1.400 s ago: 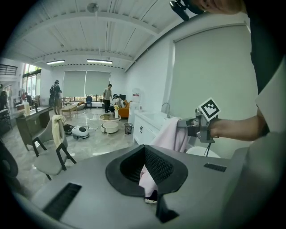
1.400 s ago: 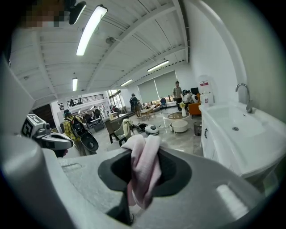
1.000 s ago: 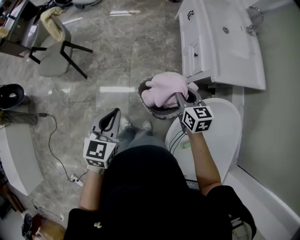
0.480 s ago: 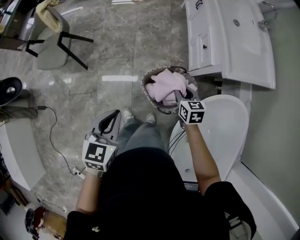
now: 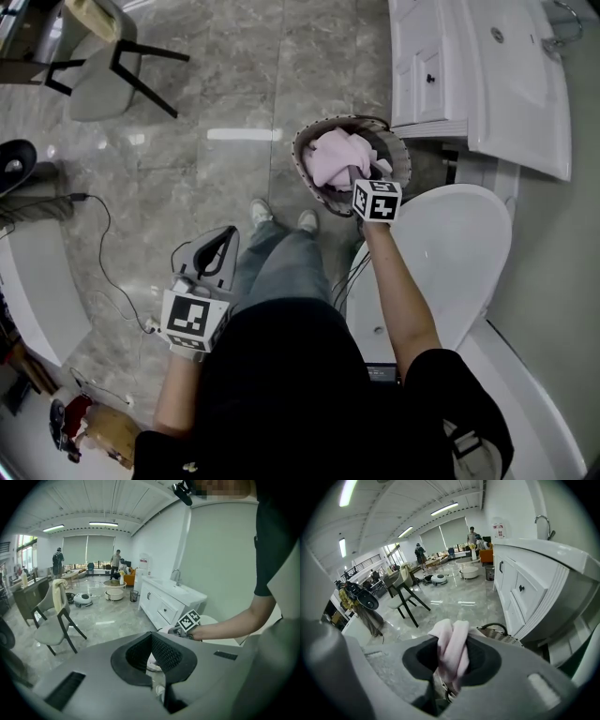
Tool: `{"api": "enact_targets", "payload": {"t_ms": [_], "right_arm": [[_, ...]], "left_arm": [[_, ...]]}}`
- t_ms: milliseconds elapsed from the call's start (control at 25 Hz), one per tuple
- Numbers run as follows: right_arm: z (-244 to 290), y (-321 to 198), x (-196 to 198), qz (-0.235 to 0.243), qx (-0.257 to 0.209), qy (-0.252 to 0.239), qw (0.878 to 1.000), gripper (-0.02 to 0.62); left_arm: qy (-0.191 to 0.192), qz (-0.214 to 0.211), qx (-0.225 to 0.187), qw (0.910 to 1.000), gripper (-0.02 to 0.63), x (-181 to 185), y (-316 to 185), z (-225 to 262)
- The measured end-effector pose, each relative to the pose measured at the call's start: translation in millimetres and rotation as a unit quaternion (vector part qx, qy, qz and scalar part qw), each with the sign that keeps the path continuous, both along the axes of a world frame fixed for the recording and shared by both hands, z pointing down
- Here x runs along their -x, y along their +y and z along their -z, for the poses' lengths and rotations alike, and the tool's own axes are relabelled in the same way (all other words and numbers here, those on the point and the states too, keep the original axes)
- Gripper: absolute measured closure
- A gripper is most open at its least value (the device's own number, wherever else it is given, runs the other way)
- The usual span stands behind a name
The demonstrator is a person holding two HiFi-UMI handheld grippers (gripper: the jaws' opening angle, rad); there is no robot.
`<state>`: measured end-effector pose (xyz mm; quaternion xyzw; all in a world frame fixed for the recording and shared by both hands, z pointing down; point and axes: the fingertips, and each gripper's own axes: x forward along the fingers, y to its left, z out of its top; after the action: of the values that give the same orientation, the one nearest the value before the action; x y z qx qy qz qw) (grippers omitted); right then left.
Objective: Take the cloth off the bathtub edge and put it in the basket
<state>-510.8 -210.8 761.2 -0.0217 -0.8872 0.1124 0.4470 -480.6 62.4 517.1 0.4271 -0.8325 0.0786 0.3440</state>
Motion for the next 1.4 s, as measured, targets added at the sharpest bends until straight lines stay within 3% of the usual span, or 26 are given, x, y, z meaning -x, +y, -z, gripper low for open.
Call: {"api": "enact_targets", "payload": {"t_ms": [640, 1160, 1400], "right_arm": [[-169.4, 11.0, -6.6, 0.003, -0.036, 0.139, 0.990, 0.497], [-246.0, 8.8, -9.5, -0.006, -0.039, 0.206, 0.978, 0.484], [-256.3, 8.2, -15.9, -0.028, -0.028, 0.230, 0.972, 0.374]], "left_arm": [[0.057, 0.039, 0.033, 0.9970, 0.600, -16.3, 45.7, -67.0], [0.089, 0.059, 0.044, 0.9933, 0.600, -21.9, 65.9, -101.0], [0.087, 0.065, 0.045, 0.9931, 0.600, -22.6, 73.7, -105.7]]}}
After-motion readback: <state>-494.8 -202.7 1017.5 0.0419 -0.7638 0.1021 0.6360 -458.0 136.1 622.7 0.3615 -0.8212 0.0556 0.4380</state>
